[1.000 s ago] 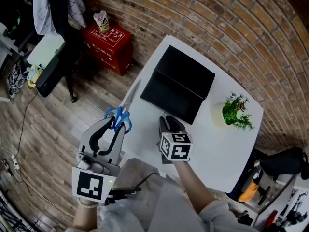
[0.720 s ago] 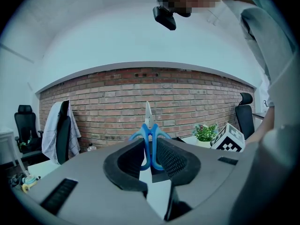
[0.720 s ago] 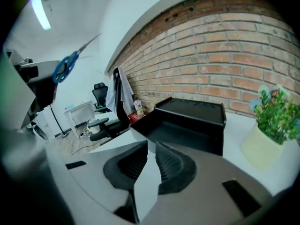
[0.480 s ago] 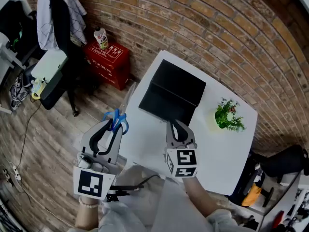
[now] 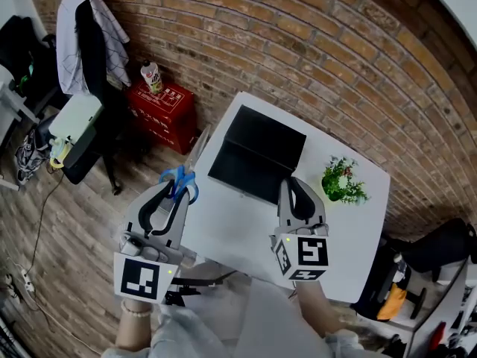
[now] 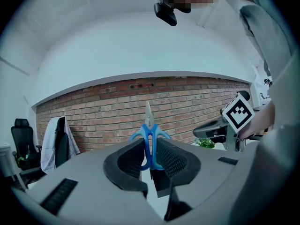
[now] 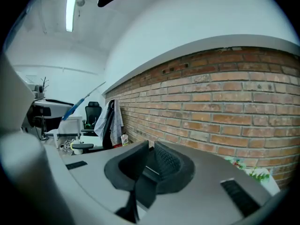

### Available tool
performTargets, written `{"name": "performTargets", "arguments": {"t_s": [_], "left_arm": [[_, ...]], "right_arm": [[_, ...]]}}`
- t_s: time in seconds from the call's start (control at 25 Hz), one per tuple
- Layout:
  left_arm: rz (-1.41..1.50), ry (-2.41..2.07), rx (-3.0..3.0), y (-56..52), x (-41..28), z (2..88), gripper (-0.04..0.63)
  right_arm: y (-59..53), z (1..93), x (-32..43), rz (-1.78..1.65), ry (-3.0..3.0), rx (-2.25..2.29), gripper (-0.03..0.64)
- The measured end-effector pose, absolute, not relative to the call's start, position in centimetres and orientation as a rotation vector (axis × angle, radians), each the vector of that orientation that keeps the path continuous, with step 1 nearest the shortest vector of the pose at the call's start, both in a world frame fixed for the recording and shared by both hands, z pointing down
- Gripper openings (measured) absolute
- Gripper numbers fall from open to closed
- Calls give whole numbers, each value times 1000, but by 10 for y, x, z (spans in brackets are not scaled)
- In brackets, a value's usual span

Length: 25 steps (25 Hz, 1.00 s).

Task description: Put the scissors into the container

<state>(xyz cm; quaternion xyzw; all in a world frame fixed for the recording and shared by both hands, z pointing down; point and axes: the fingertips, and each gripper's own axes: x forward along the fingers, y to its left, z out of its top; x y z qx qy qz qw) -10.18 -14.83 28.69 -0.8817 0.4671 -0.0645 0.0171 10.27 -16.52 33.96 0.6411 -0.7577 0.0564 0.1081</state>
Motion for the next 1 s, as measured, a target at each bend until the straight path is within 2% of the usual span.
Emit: {"name": "performTargets", "arguments": {"t_s": [0.48, 1.0], "left_arm": [[-232, 1330, -2751, -156, -79, 286, 97], [-509, 796, -2743, -198, 1, 343, 97]], "right_arm": [[-157, 323, 125, 157, -2218, 1945, 63], [-136, 346, 154, 255, -2129, 2001, 63]]}}
